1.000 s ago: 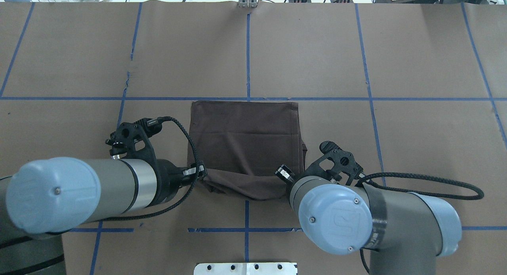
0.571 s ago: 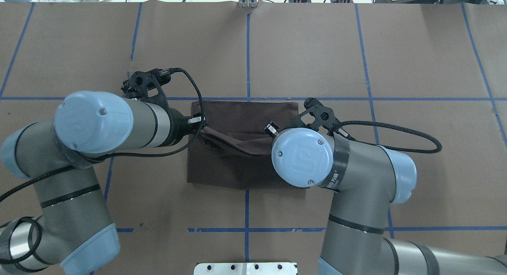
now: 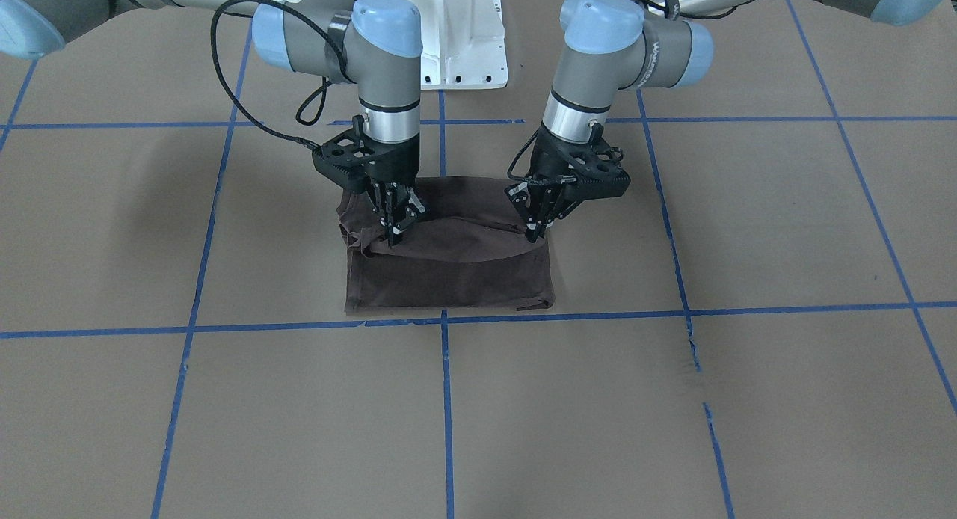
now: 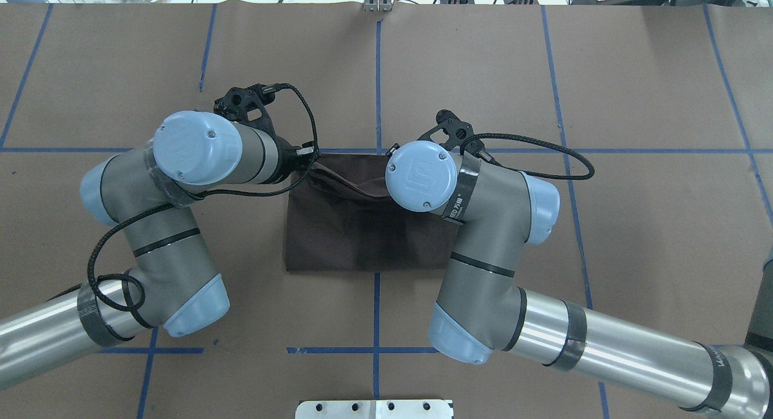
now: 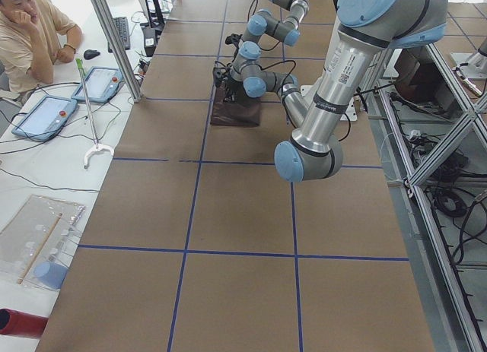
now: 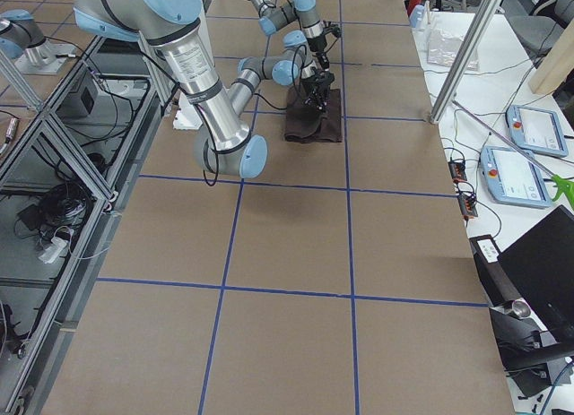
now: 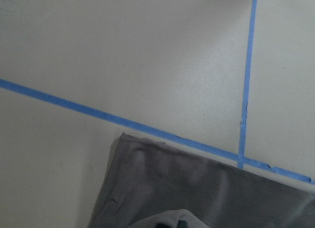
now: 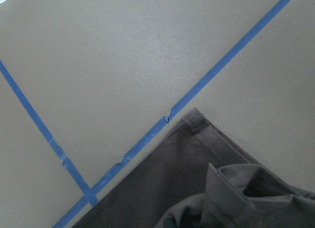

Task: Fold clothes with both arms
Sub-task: 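Lay the held edge onto the far edge with both grippers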

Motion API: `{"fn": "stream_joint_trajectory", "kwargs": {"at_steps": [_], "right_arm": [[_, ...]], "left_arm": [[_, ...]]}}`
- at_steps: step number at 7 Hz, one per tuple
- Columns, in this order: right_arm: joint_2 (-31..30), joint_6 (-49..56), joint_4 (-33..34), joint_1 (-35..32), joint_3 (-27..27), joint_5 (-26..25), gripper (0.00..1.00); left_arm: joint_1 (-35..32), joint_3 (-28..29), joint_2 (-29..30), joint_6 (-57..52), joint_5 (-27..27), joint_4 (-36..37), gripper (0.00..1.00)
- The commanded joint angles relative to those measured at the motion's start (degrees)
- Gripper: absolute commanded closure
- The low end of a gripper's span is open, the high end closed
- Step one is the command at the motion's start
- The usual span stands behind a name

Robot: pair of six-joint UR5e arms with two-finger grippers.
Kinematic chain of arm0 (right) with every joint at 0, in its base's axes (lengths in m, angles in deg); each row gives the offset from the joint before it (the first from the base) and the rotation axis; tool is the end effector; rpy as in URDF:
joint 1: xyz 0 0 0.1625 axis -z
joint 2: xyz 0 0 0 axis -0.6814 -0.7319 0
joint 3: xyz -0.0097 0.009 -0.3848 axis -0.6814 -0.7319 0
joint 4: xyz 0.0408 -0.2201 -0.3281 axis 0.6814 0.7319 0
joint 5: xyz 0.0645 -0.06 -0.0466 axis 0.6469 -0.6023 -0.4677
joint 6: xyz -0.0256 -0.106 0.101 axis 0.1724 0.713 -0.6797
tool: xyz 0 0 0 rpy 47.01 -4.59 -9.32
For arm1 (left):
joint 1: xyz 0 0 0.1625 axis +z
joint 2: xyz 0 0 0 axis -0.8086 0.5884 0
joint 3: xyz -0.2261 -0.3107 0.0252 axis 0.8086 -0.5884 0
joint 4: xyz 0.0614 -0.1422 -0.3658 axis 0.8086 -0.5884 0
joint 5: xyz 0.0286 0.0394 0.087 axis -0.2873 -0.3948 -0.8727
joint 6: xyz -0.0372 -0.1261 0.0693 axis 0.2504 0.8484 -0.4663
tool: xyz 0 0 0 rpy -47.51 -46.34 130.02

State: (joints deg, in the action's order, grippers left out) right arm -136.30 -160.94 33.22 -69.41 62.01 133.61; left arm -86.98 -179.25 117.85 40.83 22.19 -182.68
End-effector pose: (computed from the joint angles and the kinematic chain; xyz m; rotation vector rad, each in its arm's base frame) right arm -0.5579 -0.4457 0.2230 0.1118 -0.8083 0.9252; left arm 0.4959 -0.4660 0.2444 0.2522 1.0097 -0.4205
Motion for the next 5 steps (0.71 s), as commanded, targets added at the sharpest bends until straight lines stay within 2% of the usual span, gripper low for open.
{"fn": "stream_joint_trajectory", "kwargs": {"at_steps": [1, 4, 5], "right_arm": [[0.89, 0.81, -2.13, -0.35, -4.73, 0.05, 1.0], [0.89, 3.43, -3.09, -0.87, -4.91, 0.05, 1.0], [0.72, 8.06, -4.14, -1.83, -4.91, 0.84, 0.68]], "left_arm": [[-0.11, 7.36, 1.7, -0.23, -0.27, -3.89, 1.0], [-0.2, 8.18, 1.88, -0.93, -0.18, -3.98, 1.0], [-0.2, 8.09, 1.62, -3.71, 0.16, -4.94, 0.15]]}}
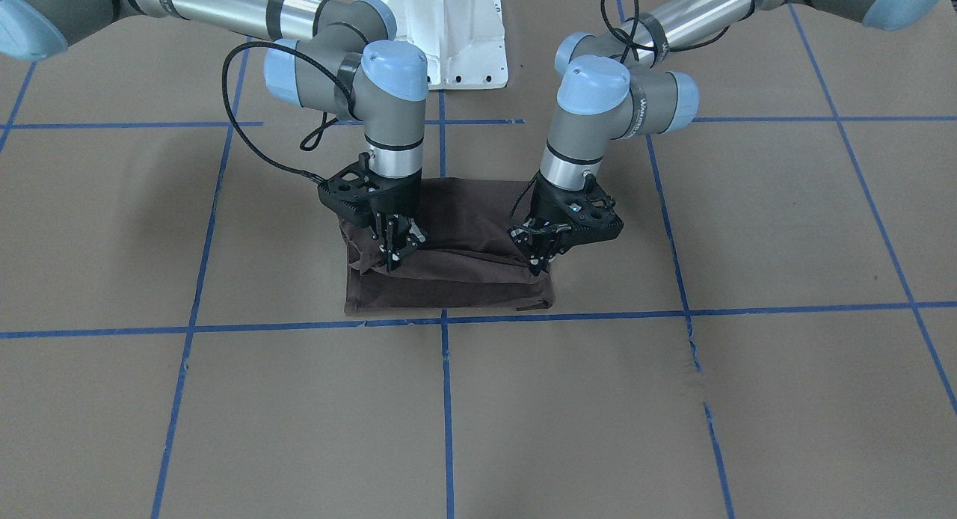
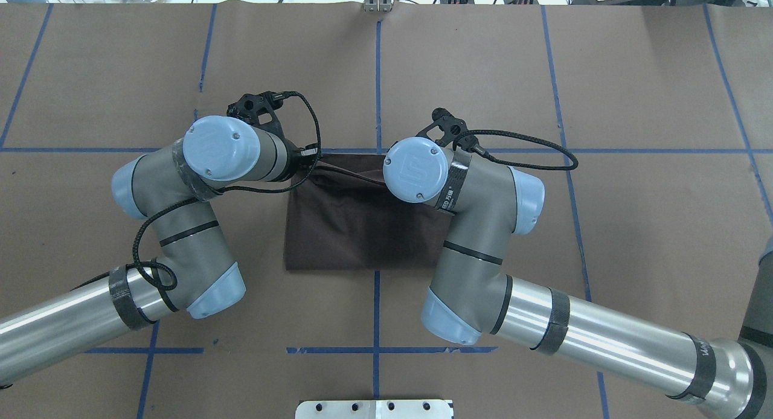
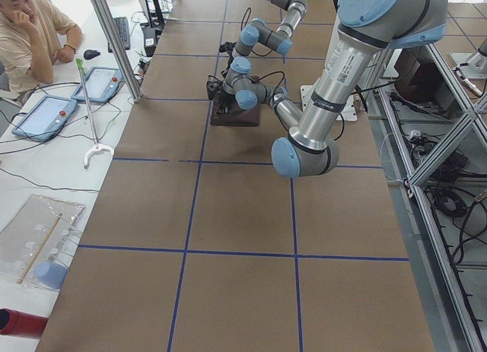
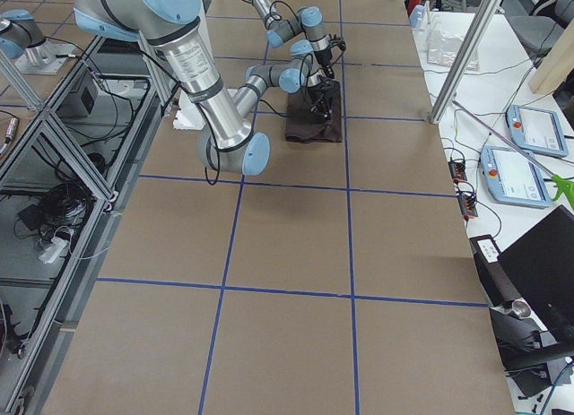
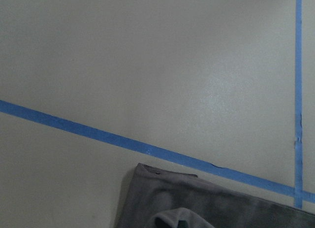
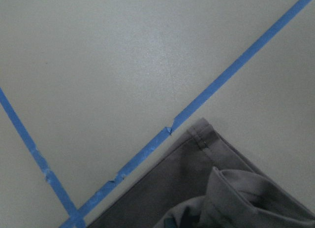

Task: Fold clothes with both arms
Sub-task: 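Lay the held edge onto the far edge with both grippers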

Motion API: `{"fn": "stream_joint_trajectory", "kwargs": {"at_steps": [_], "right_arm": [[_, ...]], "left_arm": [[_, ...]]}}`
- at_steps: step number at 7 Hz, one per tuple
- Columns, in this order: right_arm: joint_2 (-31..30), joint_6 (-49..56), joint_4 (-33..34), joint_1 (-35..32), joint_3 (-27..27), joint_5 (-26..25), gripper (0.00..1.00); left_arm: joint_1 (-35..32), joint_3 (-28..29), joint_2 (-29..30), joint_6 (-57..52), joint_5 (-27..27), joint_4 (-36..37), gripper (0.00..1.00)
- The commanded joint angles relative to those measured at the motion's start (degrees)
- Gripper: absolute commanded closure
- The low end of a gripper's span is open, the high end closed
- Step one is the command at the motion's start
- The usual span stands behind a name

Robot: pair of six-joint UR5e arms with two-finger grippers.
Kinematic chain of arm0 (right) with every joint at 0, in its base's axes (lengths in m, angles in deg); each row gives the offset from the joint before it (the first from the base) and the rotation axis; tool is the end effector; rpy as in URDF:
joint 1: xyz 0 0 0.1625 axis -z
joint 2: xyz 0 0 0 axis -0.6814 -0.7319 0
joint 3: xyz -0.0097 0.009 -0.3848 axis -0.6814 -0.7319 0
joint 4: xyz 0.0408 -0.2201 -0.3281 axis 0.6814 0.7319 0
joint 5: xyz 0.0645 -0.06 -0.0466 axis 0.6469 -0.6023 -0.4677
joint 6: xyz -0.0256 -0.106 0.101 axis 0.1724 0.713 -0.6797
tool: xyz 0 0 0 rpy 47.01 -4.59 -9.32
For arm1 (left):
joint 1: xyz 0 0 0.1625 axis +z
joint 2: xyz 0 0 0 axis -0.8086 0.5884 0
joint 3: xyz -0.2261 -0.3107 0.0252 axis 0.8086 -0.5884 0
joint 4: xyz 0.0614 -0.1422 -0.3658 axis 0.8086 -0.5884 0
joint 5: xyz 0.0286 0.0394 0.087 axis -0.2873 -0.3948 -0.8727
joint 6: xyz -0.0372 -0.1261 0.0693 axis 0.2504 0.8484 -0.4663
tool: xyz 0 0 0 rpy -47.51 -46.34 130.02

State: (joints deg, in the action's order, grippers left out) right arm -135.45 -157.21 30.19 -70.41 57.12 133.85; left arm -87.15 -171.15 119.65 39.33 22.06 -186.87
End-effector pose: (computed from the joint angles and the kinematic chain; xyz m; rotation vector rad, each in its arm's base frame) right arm -0.5694 -0.4647 0.2417 0.1400 -0.7819 0.8798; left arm 0.5234 -0.4868 0.2777 0.2560 0.9698 -0.4053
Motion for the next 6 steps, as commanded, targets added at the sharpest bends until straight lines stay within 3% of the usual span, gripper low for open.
{"fn": "stream_joint_trajectory", "kwargs": {"at_steps": [1, 2, 4, 6], "right_arm": [[-0.39, 9.86, -1.21, -0.85, 0.16, 0.78, 0.01], [0.12, 10.52, -1.12, -0.85, 0.86, 0.96, 0.0], [0.22, 20.67, -3.73, 1.59, 1.13, 0.7, 0.0], [-0.05, 29.88, -4.64, 3.98, -1.32, 0.17, 0.0]], "left_arm": [[-0.55, -1.14, -0.35, -7.98, 0.47, -0.68, 0.0], [-0.91, -2.89, -1.4, -9.08, 0.82, -0.59, 0.0], [-5.55, -4.84, -3.86, -18.72, 8.27, -0.59, 0.0], [-5.48, -4.93, -3.87, -18.32, 8.3, -0.59, 0.0]]}}
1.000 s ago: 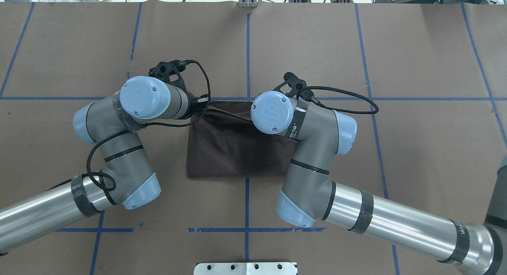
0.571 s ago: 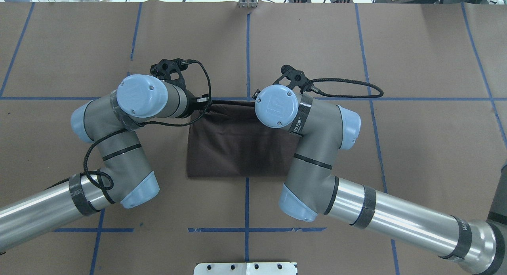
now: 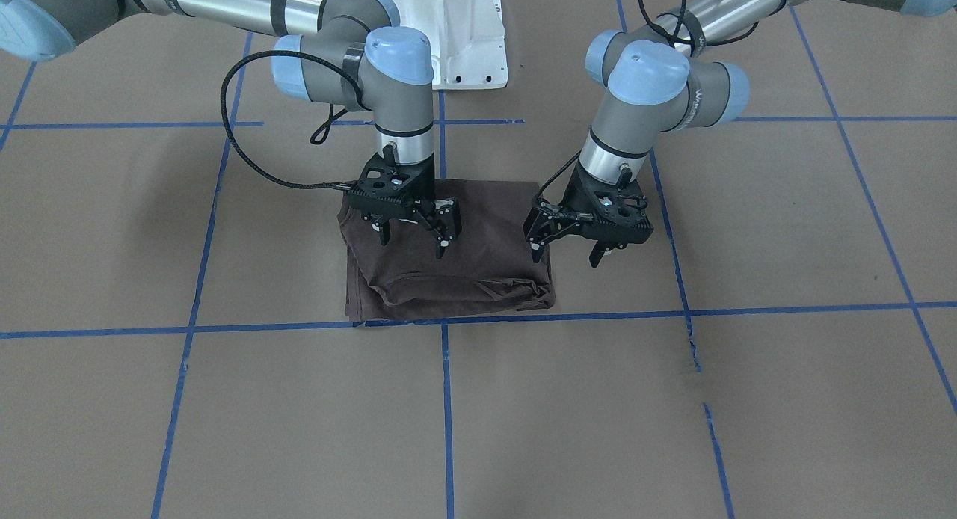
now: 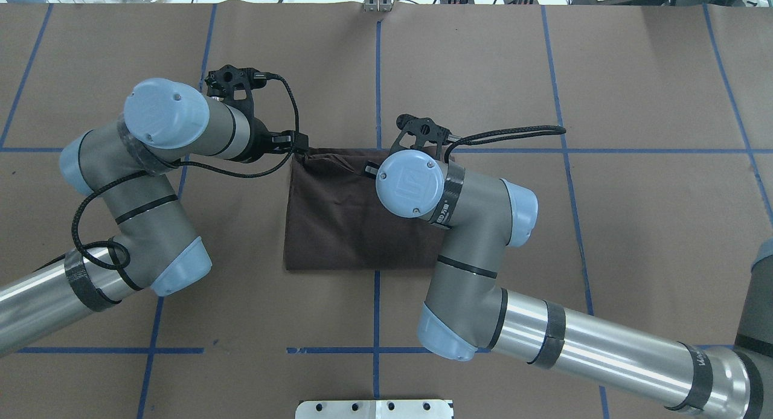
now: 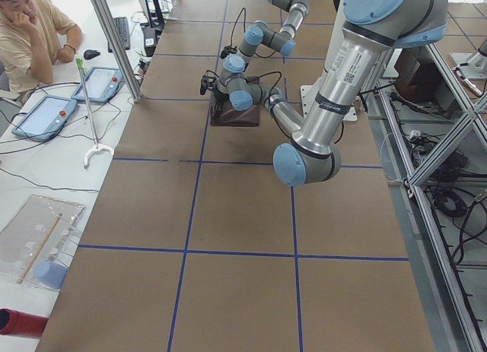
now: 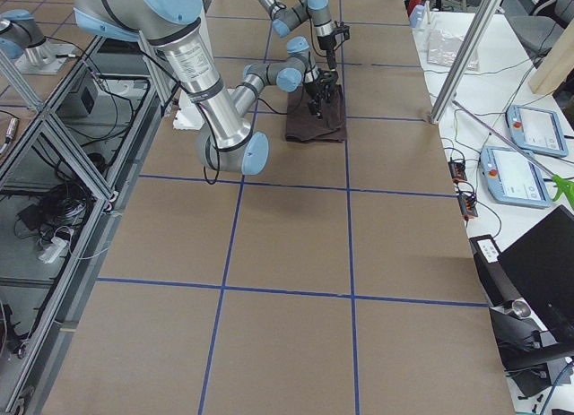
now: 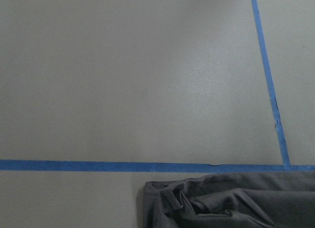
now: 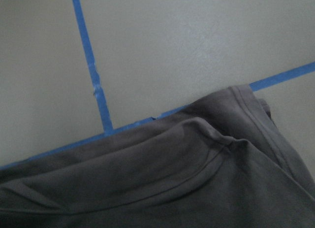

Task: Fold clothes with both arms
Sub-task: 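Lay the held edge onto the far edge with both grippers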

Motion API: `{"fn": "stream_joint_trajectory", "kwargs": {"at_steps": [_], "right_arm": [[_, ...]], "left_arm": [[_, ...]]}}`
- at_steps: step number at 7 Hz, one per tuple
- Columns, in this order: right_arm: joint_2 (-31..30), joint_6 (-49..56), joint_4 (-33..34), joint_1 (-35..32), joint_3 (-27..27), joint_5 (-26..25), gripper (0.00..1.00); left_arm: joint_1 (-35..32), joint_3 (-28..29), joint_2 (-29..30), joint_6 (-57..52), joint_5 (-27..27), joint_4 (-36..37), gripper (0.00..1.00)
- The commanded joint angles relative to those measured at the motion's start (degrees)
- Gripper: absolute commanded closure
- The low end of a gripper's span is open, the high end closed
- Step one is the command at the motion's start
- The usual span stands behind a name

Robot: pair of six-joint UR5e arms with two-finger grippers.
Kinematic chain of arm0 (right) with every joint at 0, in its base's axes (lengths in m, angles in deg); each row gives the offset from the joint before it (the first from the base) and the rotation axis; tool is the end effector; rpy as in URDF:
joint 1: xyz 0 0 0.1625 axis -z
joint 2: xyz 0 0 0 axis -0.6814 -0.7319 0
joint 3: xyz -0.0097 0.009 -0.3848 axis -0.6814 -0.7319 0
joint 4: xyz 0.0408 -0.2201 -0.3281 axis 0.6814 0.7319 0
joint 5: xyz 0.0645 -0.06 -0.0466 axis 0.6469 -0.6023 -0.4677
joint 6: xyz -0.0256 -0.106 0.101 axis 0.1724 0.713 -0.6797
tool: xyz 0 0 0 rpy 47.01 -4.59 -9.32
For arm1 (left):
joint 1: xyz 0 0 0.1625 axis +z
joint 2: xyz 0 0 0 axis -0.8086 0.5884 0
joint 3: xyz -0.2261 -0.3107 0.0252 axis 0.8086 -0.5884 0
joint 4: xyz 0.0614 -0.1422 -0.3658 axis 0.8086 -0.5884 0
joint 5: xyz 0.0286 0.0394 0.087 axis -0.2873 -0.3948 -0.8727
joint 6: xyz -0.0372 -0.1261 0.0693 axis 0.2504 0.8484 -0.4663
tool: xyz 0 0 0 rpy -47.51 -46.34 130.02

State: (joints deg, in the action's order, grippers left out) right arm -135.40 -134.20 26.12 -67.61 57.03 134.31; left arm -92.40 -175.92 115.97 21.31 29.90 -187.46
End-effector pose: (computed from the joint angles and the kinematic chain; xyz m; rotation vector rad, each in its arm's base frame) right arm -0.5944 -0.4364 0.2295 0.2747 -0.7977 0.4493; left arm 0.4674 -0.4996 0.2779 0.3494 0.9774 -0.1282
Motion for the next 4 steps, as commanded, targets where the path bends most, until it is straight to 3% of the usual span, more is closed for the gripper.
{"fn": "stream_joint_trajectory", "kwargs": {"at_steps": [1, 4], "right_arm": [[-0.18, 12.77, -0.22, 0.67, -2.9, -0.21, 0.0], [-0.01, 17.22, -0.13, -3.98, -9.22, 0.06, 0.0]], "left_arm": [[-0.23, -0.16, -0.2, -0.13, 0.46, -0.09, 0.0], [-0.32, -0.94, -0.38, 0.05, 0.38, -0.09, 0.0]]}}
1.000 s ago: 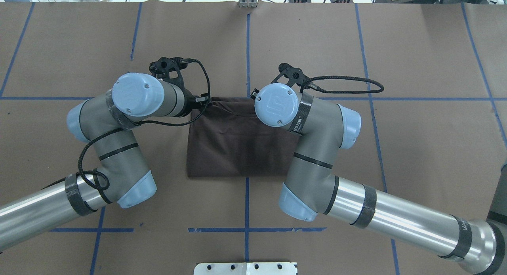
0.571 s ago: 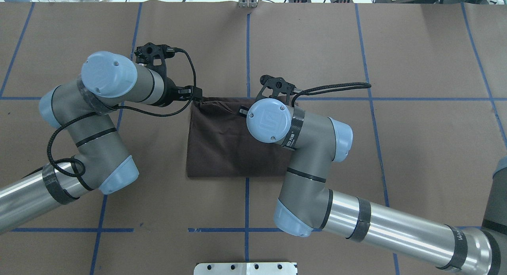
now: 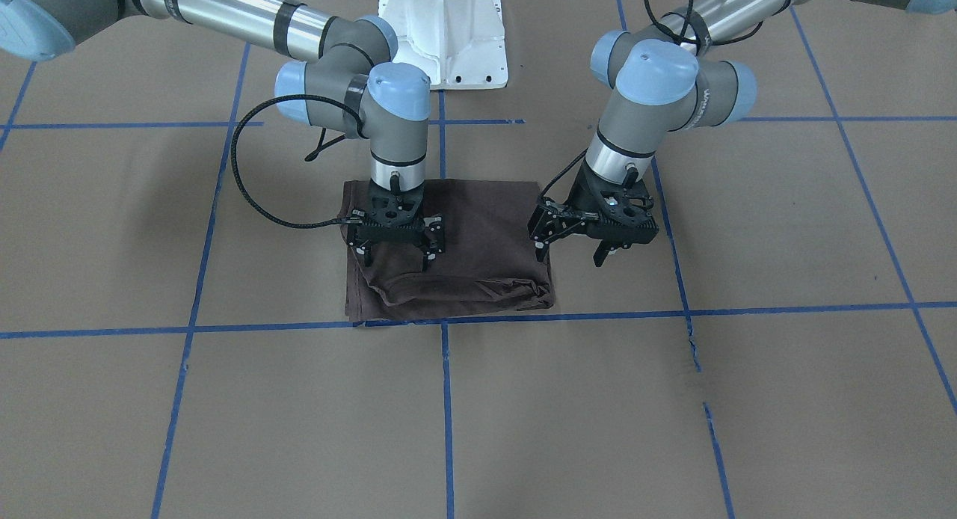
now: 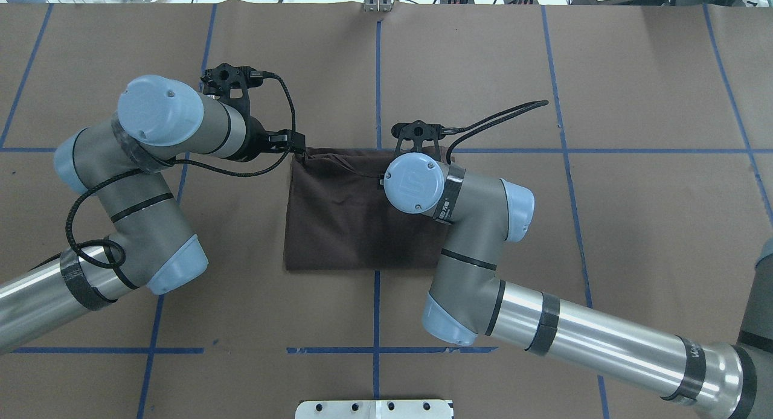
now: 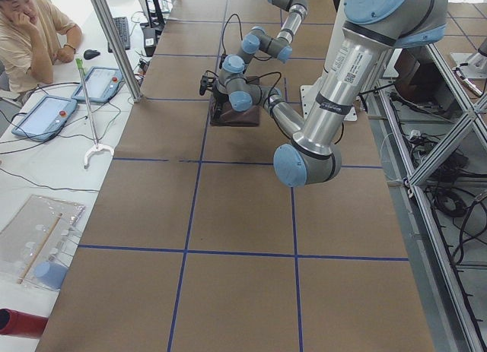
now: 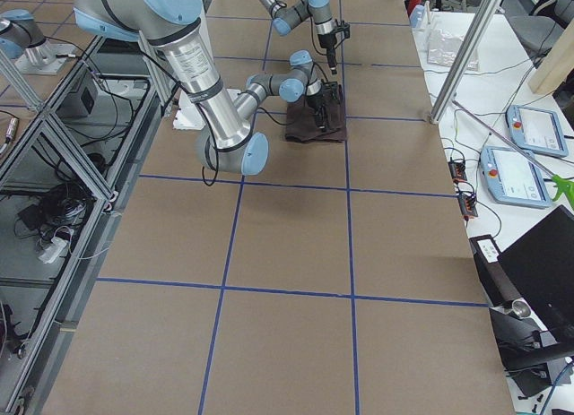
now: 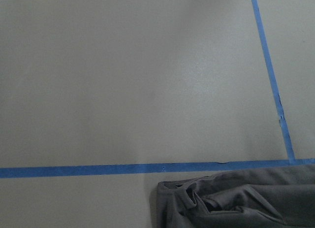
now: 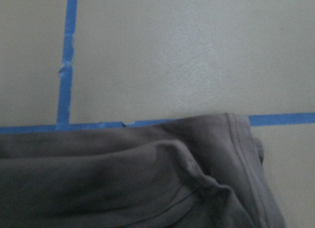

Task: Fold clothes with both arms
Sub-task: 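Open both grippers and pull them back from the folded shirt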

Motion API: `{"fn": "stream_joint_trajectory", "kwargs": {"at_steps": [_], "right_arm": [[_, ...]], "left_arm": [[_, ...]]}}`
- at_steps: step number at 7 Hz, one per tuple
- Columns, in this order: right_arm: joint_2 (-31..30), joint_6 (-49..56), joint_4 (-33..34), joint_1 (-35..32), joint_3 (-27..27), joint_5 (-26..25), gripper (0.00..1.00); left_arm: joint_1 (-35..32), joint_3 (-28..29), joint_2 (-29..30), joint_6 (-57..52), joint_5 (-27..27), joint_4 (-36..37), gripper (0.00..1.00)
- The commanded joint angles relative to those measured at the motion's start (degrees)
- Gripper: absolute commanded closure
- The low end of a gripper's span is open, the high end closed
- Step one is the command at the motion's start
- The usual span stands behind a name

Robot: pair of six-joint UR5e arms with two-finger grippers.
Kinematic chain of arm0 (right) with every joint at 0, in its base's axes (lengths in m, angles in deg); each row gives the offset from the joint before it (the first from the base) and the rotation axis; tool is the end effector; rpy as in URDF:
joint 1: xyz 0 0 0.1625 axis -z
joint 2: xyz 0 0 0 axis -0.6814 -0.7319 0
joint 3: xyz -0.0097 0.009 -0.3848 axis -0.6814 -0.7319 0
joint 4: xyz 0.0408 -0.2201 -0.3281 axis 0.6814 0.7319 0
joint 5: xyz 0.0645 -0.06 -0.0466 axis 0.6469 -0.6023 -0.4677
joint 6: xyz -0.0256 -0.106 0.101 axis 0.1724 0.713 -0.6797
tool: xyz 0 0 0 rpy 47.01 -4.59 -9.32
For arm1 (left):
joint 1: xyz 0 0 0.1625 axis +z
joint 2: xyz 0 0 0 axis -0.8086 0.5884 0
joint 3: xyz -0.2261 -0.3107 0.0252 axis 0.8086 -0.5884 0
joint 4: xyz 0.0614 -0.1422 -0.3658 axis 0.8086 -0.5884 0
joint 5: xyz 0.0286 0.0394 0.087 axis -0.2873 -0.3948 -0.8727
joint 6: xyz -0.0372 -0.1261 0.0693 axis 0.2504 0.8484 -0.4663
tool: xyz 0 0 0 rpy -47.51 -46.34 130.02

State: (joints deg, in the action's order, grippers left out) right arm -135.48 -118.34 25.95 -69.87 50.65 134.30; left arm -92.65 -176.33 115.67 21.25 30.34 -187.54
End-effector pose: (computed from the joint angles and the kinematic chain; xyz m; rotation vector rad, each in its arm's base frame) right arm -0.5956 -0.4691 0.2826 0.3558 -0.6364 0.2233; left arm 0.4640 -0.4993 0.2776 0.3477 0.9825 -0.1267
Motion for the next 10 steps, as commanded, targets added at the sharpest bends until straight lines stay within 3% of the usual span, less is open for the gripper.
{"fn": "stream_joint_trajectory", "kwargs": {"at_steps": [1, 2, 4, 5, 6, 8, 10], "right_arm": [[0.16, 3.27, 0.04, -3.82, -4.95, 0.25, 0.0], [0.25, 4.69, -0.05, -6.72, -5.5, 1.73, 0.0], [1.56, 5.93, -0.13, -14.01, -4.72, 13.02, 0.0], [1.57, 6.02, -0.48, -15.61, -2.8, 16.3, 0.0], [1.48, 6.89, -0.4, -17.01, -0.69, 18.85, 0.0], [0.17, 8.13, -0.31, -18.34, 2.14, 20.9, 0.0], [-0.62, 8.22, -0.4, -18.26, 2.58, 20.81, 0.0]], "left_arm": [[-0.06, -0.8, -0.16, 0.1, -0.07, 0.08, 0.0], [-0.06, -0.8, -0.25, 0.1, -0.07, 0.09, 0.0], [0.46, 0.07, -0.08, 2.37, -0.16, 0.17, 0.0], [0.99, 0.86, 0.45, 2.48, -0.42, 0.78, 0.0], [2.12, 5.05, 3.5, 4.48, -0.51, 0.96, 0.0], [3.53, 15.25, 11.58, 6.08, -3.22, 0.88, 0.0], [3.81, 18.01, 13.02, 6.08, -3.41, 0.88, 0.0]]}}
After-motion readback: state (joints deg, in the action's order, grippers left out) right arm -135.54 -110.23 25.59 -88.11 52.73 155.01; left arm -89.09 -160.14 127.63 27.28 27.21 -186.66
